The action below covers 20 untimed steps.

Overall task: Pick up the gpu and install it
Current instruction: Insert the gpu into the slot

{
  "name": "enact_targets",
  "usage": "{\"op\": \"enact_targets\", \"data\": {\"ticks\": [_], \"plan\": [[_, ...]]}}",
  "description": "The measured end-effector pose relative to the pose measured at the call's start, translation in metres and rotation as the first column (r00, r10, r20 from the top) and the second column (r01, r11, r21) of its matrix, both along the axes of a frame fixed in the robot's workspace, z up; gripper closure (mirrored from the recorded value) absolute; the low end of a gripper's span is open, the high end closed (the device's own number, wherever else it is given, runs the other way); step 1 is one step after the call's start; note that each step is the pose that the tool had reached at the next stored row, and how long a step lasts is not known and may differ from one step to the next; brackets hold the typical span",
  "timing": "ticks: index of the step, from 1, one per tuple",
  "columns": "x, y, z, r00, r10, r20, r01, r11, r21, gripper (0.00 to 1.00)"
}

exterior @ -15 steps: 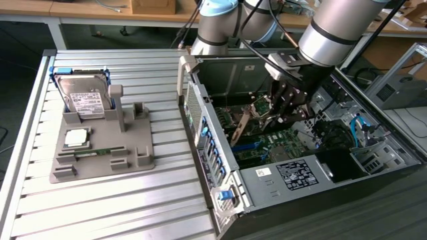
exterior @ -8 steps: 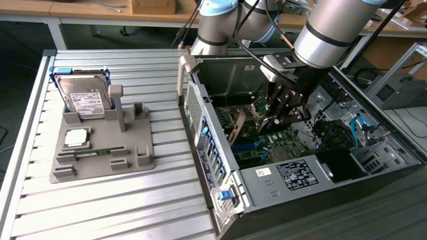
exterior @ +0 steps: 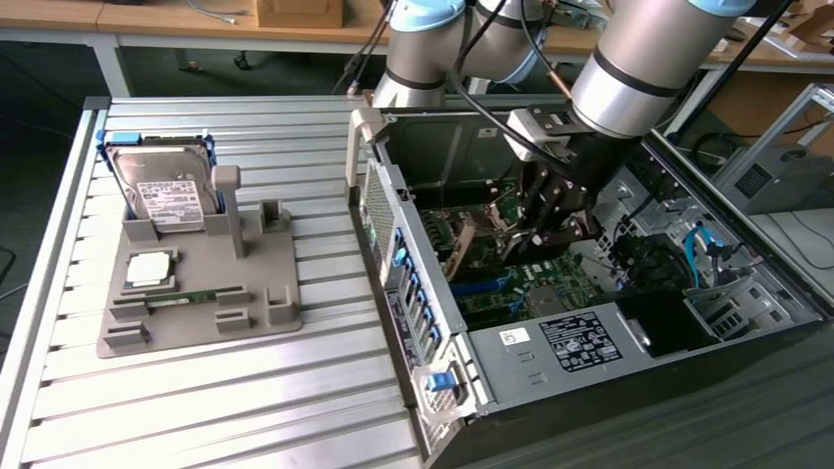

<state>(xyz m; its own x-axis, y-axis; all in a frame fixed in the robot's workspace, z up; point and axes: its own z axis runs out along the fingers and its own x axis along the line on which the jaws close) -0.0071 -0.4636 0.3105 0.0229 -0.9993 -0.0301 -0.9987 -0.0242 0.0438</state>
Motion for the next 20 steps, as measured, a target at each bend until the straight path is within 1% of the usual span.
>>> {"op": "enact_targets", "data": {"ticks": [1, 2, 3, 5, 6, 10, 13, 17, 20], "plan": [[-0.001, 0.0010, -0.0005, 1.0000, 0.000, 0.0000, 0.000, 1.0000, -0.0020, 0.73], [-0.001, 0.0026, -0.0010, 1.0000, 0.000, -0.0001, 0.000, 1.0000, -0.0059, 0.73], [-0.002, 0.0036, -0.0014, 1.0000, 0.000, 0.0000, 0.000, 1.0000, -0.0084, 0.73], [-0.003, 0.0054, -0.0025, 1.0000, 0.000, 0.0000, 0.000, 0.9999, -0.0118, 0.73], [-0.003, 0.0062, -0.0027, 1.0000, -0.001, 0.0000, 0.001, 0.9999, -0.0120, 0.73], [-0.004, 0.0062, -0.0028, 1.0000, -0.004, 0.0006, 0.004, 0.9999, -0.0120, 0.73], [-0.010, 0.0062, -0.0029, 1.0000, -0.004, 0.0027, 0.004, 0.9999, -0.0120, 0.73], [-0.015, 0.0062, -0.0038, 1.0000, -0.004, 0.0035, 0.004, 0.9999, -0.0119, 0.73], [-0.017, 0.0062, -0.0065, 1.0000, -0.005, 0.0035, 0.005, 0.9999, -0.0120, 0.73]]}}
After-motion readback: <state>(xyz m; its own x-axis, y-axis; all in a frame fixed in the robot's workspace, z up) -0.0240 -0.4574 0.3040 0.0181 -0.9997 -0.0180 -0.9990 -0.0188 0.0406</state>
